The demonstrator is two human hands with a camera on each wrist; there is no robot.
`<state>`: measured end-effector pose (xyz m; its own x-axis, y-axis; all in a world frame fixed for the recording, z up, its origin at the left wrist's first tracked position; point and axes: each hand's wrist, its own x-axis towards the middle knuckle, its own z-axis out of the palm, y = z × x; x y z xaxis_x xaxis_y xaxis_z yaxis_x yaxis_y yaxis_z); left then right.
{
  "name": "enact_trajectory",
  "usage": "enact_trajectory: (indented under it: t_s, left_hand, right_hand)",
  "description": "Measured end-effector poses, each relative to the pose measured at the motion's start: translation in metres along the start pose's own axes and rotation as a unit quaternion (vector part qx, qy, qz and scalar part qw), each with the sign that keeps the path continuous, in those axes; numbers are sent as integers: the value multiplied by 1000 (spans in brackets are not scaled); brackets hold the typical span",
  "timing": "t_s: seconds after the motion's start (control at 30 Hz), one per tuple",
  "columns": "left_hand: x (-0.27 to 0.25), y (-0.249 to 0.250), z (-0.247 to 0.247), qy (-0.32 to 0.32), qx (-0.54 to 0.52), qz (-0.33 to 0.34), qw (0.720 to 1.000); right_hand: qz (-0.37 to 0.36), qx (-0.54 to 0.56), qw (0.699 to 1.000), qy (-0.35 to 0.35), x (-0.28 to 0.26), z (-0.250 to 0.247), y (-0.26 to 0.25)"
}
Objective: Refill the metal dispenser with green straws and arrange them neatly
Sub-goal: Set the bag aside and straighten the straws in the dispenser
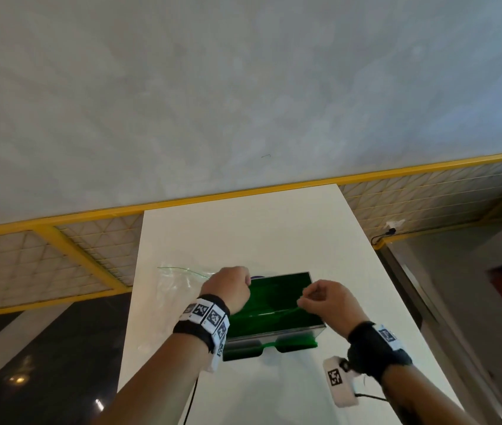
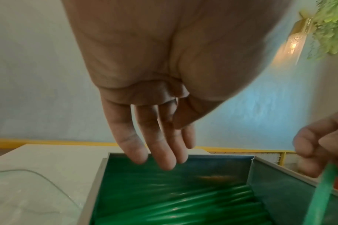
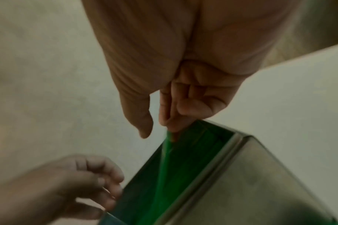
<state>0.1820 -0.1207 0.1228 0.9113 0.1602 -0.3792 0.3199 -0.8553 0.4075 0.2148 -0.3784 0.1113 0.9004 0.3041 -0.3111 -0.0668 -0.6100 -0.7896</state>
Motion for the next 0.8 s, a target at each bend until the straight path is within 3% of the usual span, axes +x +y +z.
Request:
enact_trajectory:
  t_s: [0.07, 0.13, 0.2, 0.27, 0.3, 0.37, 0.5, 0.7, 0.8]
  left_hand:
    - [-2, -2, 4, -26, 25, 11, 999]
    - [-4, -5, 14, -56, 53, 26, 997]
    - [-4, -7, 27, -76, 79, 45, 993]
    - [-2, -5, 37, -88, 100, 57, 989]
    - [-1, -3, 41, -94, 107, 58, 988]
    - [0, 0, 47, -105, 124, 54, 985]
    - [0, 1, 57, -120, 154, 45, 980]
    - [2, -6, 63, -115, 149, 46, 981]
    - [4, -8, 65, -115, 149, 47, 981]
  right_hand:
    - [-38, -96, 993, 64, -7, -3, 6]
    - [-21, -138, 984, 108, -15, -10, 24]
    - [48, -196, 978, 47, -20, -9, 47]
    - [109, -271, 952, -90, -25, 9, 74]
    - [130, -264, 947, -125, -22, 21, 90]
    - [180, -139, 962, -148, -17, 45, 113]
    - [267, 76, 957, -85, -2, 68, 131]
    - [348, 181, 919, -25, 14, 72, 142]
    - [346, 144, 926, -36, 19, 66, 142]
